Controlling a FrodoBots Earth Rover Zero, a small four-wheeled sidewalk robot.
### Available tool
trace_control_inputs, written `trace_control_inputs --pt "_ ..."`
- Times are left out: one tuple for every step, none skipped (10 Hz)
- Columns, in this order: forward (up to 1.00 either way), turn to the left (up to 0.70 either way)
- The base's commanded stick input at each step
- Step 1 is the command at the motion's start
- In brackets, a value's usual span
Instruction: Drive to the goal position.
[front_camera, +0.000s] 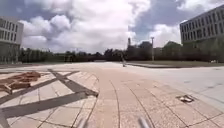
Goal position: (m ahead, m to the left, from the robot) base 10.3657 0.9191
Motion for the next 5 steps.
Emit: trace_control_inputs --pt "0.5 0.0" --pt "0.5 0.0" --pt "0.5 0.0" --pt "0.5 0.0" --pt "0.5 0.0"
